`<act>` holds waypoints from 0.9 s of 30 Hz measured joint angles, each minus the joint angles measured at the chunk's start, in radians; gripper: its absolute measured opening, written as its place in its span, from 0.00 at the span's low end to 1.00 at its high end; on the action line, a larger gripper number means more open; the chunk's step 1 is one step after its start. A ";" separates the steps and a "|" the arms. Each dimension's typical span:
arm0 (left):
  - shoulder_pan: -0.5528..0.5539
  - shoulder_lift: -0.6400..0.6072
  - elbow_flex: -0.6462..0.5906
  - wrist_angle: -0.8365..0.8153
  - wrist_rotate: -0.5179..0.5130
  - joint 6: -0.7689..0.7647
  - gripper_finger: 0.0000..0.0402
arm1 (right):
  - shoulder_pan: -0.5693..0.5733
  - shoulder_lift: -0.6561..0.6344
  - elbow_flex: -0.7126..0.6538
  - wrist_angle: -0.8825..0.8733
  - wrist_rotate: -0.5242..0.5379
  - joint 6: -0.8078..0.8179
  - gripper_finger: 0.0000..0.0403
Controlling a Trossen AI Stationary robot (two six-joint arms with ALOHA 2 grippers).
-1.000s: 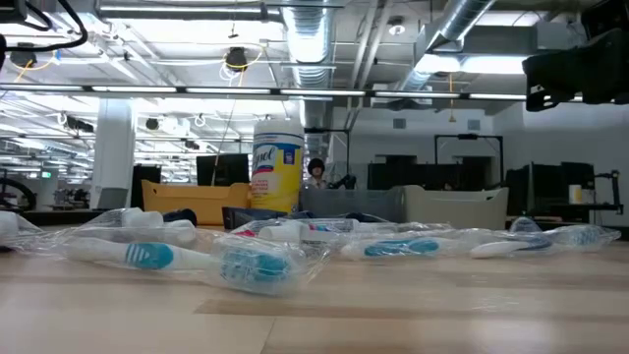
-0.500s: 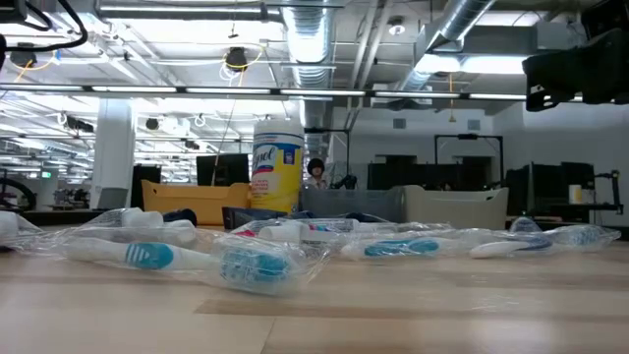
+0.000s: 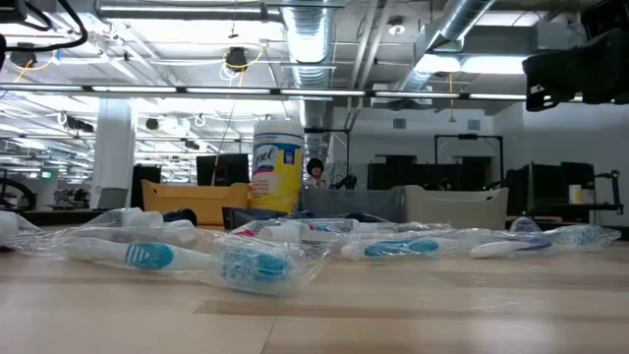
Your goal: Pick & Place Travel size toiletries
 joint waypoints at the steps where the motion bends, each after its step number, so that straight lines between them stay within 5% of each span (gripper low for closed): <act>1: 0.000 0.000 0.000 0.000 0.000 0.000 0.48 | 0.000 0.000 0.000 0.000 0.000 0.000 0.04; 21: 0.000 0.000 0.000 0.000 0.000 0.000 0.48 | -0.045 0.000 0.000 0.014 0.080 0.005 0.04; 27: 0.000 0.000 0.000 0.000 0.000 0.000 0.48 | -0.054 0.000 0.000 0.093 0.080 0.388 0.04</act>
